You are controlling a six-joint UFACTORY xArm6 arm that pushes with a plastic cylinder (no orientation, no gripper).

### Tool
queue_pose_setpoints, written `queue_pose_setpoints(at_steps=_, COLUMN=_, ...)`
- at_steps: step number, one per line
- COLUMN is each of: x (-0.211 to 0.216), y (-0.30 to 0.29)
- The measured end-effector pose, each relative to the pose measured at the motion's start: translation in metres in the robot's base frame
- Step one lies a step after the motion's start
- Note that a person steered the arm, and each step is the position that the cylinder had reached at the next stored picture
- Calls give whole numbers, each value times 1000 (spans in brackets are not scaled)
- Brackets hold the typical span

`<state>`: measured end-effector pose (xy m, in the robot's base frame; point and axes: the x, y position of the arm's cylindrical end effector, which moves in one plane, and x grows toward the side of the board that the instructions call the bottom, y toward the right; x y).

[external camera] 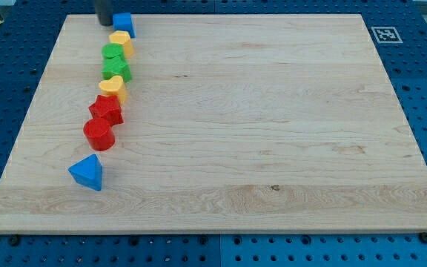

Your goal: Slide the blue cube towards center

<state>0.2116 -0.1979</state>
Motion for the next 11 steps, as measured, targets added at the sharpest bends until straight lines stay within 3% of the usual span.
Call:
queue_pose_setpoints(at_steps=2, x=6, y=29)
queue_pose_setpoints(at_steps=5, x=1, y=-6)
queue_pose_setpoints(at_steps=8, x=19, y=69)
queue_pose_setpoints(at_steps=11, x=80, y=94)
